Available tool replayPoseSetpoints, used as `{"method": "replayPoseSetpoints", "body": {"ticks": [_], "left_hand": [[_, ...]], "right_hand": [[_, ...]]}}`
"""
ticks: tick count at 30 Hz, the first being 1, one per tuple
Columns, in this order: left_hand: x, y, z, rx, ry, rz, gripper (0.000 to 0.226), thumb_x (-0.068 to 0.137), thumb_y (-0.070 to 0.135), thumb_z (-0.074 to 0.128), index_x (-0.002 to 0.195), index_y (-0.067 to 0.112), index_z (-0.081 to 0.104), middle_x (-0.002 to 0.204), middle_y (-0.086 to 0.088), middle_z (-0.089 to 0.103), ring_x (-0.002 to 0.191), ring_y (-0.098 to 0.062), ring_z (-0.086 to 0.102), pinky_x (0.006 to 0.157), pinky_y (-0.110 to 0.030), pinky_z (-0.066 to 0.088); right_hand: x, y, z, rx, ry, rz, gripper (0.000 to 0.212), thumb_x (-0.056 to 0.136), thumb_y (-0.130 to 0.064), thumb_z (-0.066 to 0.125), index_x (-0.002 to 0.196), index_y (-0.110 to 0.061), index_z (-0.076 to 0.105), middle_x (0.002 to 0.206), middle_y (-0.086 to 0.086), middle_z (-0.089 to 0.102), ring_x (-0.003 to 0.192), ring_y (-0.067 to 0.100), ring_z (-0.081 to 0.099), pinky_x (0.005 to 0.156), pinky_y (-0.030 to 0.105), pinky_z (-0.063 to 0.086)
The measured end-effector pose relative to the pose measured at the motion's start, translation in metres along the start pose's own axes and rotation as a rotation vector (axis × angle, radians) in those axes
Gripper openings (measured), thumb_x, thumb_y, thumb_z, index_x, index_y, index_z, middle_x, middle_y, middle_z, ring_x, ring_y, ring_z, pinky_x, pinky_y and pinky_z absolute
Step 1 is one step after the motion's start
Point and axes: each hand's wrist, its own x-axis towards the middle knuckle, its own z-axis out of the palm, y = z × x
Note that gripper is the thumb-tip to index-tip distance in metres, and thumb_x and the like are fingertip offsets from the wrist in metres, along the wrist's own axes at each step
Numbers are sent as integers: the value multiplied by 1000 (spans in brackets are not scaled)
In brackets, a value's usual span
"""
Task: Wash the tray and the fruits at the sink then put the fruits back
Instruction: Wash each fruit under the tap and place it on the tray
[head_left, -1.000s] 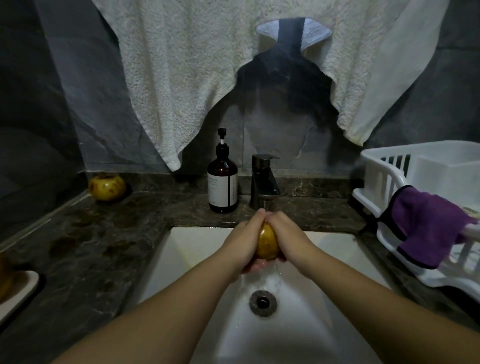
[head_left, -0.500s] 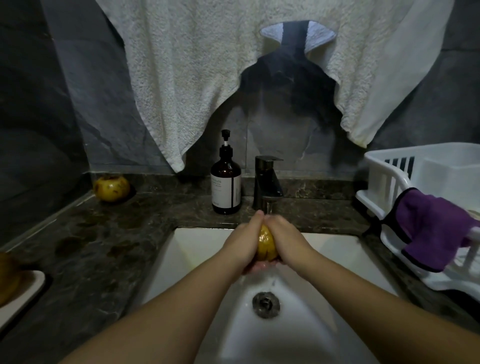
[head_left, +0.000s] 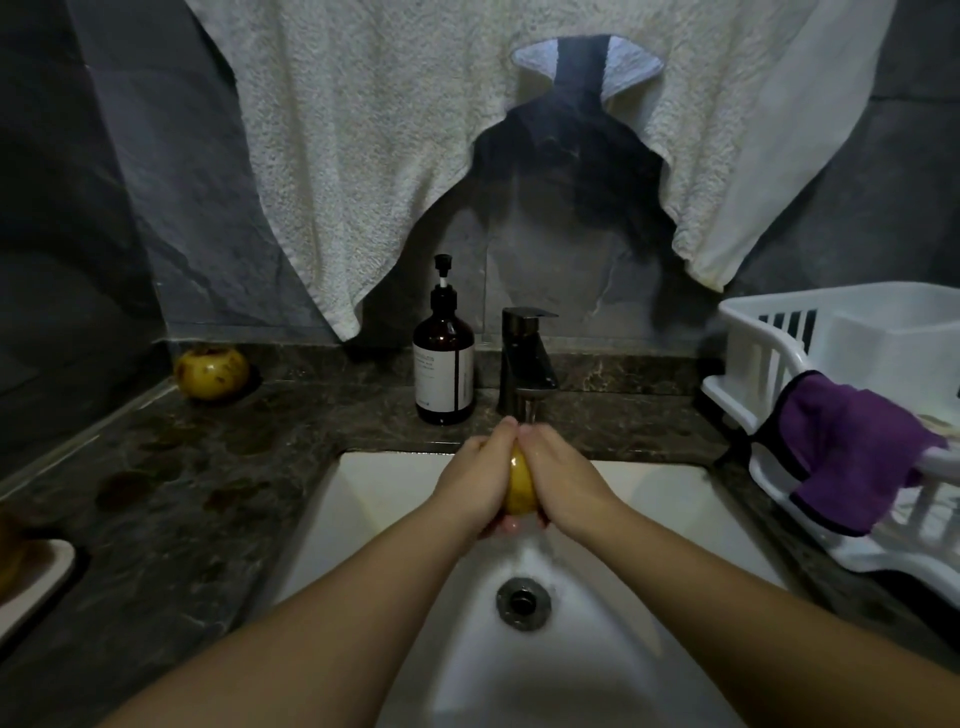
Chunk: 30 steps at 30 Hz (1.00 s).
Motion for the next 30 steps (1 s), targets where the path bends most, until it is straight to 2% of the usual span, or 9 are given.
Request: {"method": "replayPoseSetpoints", "body": {"ticks": [4,8,10,12,16,20,24,27,30], "left_hand": [[0,-4,2,166,77,63,54,96,75,38,118,29,58,100,-7,68,80,-28,73,66,-37,63],[-2,-1,-2,48,15,52,60,97,75,38,123,26,60,101,-9,70,78,-26,71,54,-30,56],[0,-3,-1,92,43,84,57,96,75,40,121,27,58,104,-6,69,88,-26,72,72,-42,64],[0,-7,3,144,67,112,54,96,76,41,121,30,56,104,-4,68,87,-26,72,69,-43,65],[-1,-2,-1,1,15,37,62,98,73,39,126,22,59,102,-12,70,71,-26,70,51,-27,51],[1,-5,4,125,100,162,52,96,74,43,123,32,57,104,-3,67,85,-26,73,63,-38,63],[1,-1,0,8,0,28,59,98,73,39,126,26,59,111,-13,71,91,-29,72,74,-37,59],[3,-4,1,55,64,130,51,99,71,44,125,30,59,111,-4,68,98,-26,69,89,-46,61],[0,-3,-2,-15,-30,29,57,101,72,35,128,28,60,99,-9,71,83,-24,71,74,-37,58]], "right_hand": [[0,-2,3,129,-95,213,48,95,-79,24,117,-48,53,86,8,62,57,17,61,45,22,41],[5,2,2,40,1,8,39,101,-67,27,118,-42,52,104,6,64,87,19,67,77,37,58],[2,0,1,146,-82,134,44,99,-73,24,118,-43,50,92,8,65,64,15,67,56,27,52],[2,-1,1,188,-122,233,52,98,-76,24,122,-38,50,82,10,64,51,16,60,44,22,41],[6,1,0,52,-19,10,35,103,-64,32,111,-39,55,104,5,65,86,20,67,62,33,56],[4,-2,1,223,-96,235,56,96,-77,28,119,-34,55,91,12,69,61,19,63,44,21,41],[6,0,0,82,7,65,31,100,-65,37,104,-41,56,100,2,65,83,19,67,50,25,50],[2,-4,-1,205,-74,208,43,99,-71,32,112,-39,56,92,6,68,65,17,68,40,19,41],[3,-2,-1,-43,3,11,37,102,-64,33,112,-37,56,101,1,64,83,17,66,57,32,55]]}}
